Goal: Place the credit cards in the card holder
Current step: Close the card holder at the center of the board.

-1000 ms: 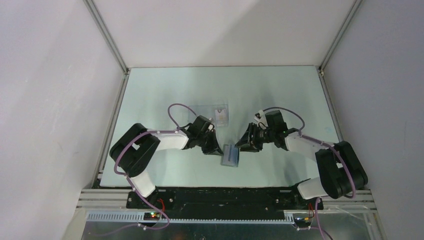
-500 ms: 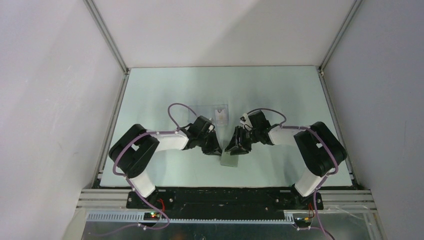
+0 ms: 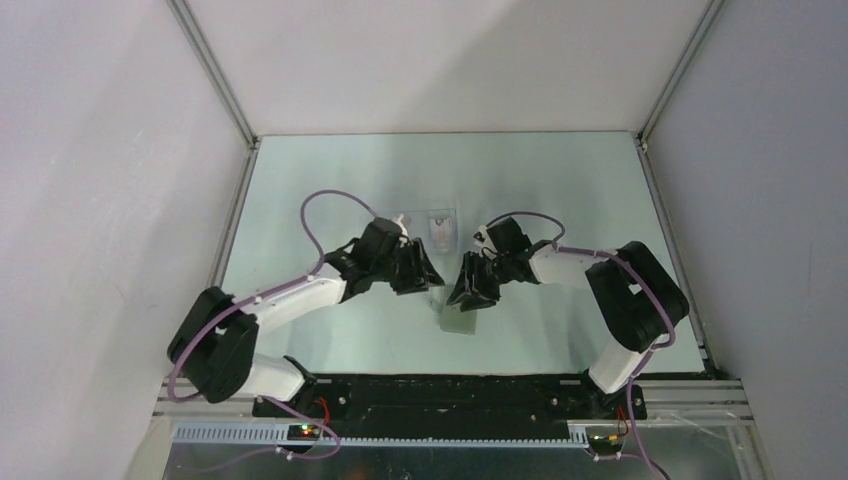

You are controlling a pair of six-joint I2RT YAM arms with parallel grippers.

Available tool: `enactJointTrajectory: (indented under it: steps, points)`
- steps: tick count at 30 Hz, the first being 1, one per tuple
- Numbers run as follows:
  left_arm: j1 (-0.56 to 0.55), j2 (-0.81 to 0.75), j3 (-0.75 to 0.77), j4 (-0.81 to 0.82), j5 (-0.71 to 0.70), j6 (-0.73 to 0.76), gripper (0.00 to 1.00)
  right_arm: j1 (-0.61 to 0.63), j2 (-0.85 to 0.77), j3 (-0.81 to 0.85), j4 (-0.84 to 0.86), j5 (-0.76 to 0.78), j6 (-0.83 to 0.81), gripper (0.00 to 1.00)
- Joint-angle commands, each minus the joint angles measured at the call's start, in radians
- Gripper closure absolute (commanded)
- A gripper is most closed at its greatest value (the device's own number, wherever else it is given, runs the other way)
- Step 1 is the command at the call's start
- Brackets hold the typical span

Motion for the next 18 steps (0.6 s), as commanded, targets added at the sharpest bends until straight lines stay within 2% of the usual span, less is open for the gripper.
enactJointTrajectory:
  steps: [1,3,7,10,13,14,18]
  points:
    - [0.056,-0.068,-0.029,0.006,0.023,0.007,0.47,0.007,-0.059,0.041,-0.058,0.037,-0.021,0.51]
    - [0.070,-0.069,-0.043,0.001,0.028,0.017,0.47,0.007,-0.062,0.054,-0.075,0.050,-0.029,0.53]
    - [0.090,-0.040,-0.067,-0.001,0.039,0.030,0.52,0.010,-0.025,0.081,-0.100,0.063,-0.048,0.66]
    - [0.097,-0.002,-0.071,0.000,0.045,0.038,0.64,0.014,0.019,0.085,-0.080,0.047,-0.044,0.81]
    - [0.101,0.026,-0.069,0.011,0.062,0.040,0.75,0.020,0.053,0.091,-0.073,0.059,-0.045,0.90]
    - [0.103,0.041,-0.067,0.019,0.072,0.042,0.82,0.023,0.071,0.094,-0.086,0.066,-0.047,0.94]
    - [0.104,0.100,-0.053,0.052,0.120,0.042,0.95,0.031,0.114,0.105,-0.109,0.099,-0.058,0.97]
